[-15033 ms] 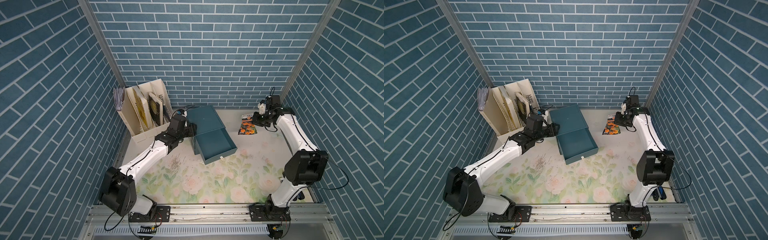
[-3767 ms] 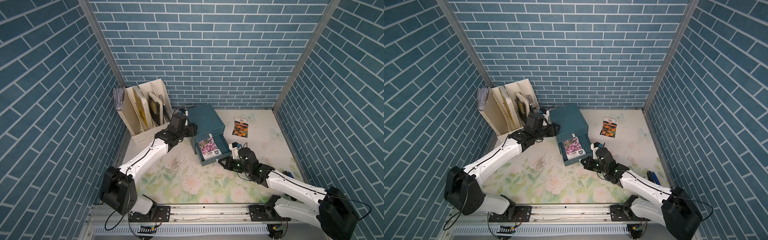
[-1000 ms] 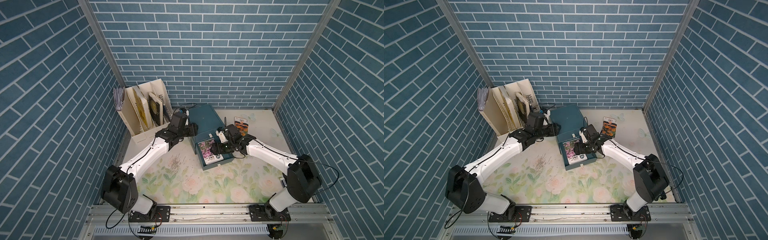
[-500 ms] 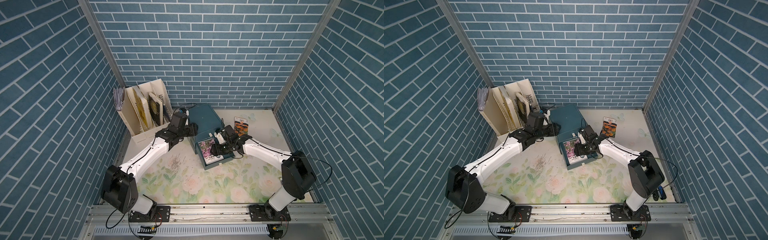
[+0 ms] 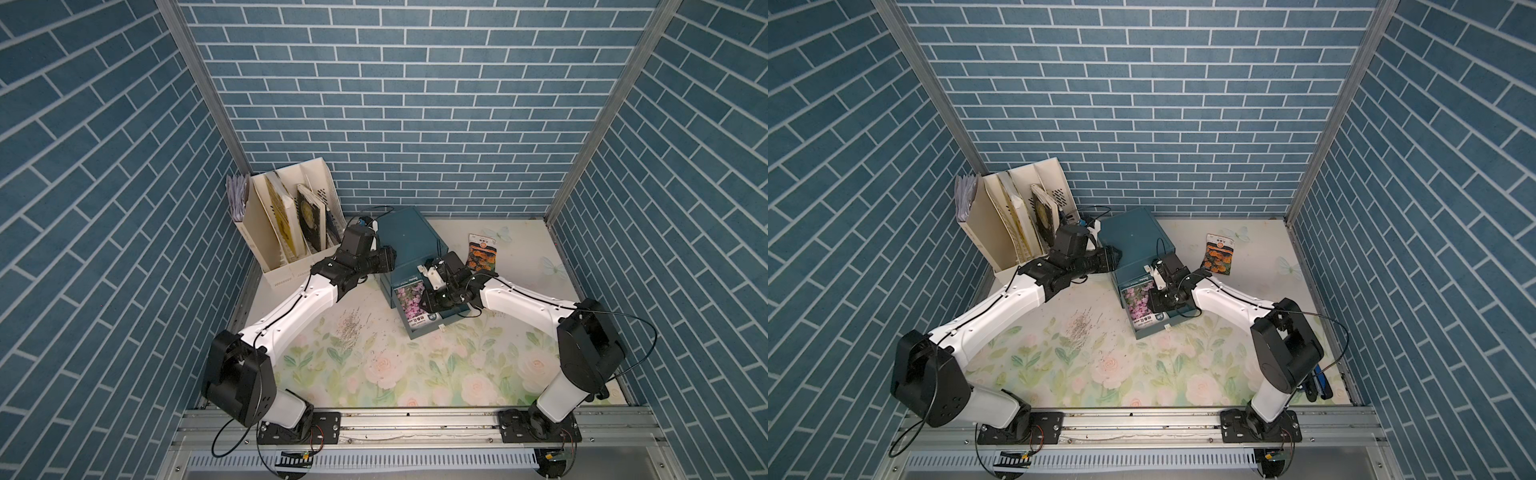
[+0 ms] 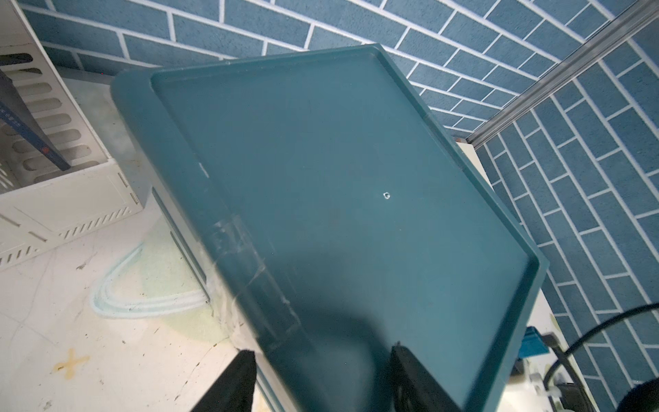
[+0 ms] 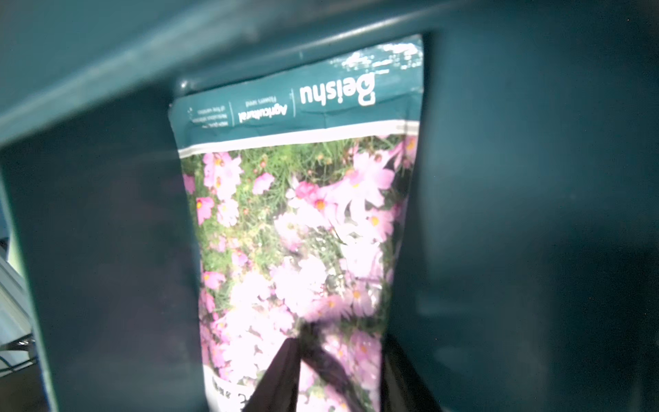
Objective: Take the seed bags out of the drawer
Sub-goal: Pick up the seed packet from the drawer.
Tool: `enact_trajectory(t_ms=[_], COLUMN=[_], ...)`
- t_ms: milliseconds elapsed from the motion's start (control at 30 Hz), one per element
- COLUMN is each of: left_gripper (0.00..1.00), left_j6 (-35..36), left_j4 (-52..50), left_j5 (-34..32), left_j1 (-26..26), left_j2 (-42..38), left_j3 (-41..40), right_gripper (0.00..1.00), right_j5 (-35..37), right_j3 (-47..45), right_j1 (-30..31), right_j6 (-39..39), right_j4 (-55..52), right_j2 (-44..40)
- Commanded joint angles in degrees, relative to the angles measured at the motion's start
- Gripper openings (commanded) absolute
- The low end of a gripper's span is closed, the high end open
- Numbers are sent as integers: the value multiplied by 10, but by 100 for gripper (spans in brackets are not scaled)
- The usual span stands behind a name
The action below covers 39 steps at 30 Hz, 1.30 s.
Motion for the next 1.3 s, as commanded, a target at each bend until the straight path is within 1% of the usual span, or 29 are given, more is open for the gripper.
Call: enact_trajectory(t_ms=[0, 167, 200, 567, 900, 1267], left_gripper=[64, 64, 64, 63, 64, 64], left_j6=[10, 11, 11, 13, 16, 19], left_j4=[-45, -45, -45, -50, -51, -55], left_j5=[3, 4, 3, 1, 0, -2], left_j1=[-2, -2, -2, -2, -2, -2], left_j2=[14, 12, 13, 12, 12, 11], left_j3=[-6, -6, -6, -8, -7, -5], right_gripper=[22, 1, 0, 0, 0, 0], right_j5=[-7, -3, -2, 18, 22, 36], right_j3=[7, 6, 6, 20, 30, 6], right_j1=[4, 3, 4, 1, -7, -25], right_j6=[1, 4, 5, 27, 37, 50], right_j4=[13, 13, 14, 2, -34, -91], right_j2=[18, 12, 10, -39, -89, -176])
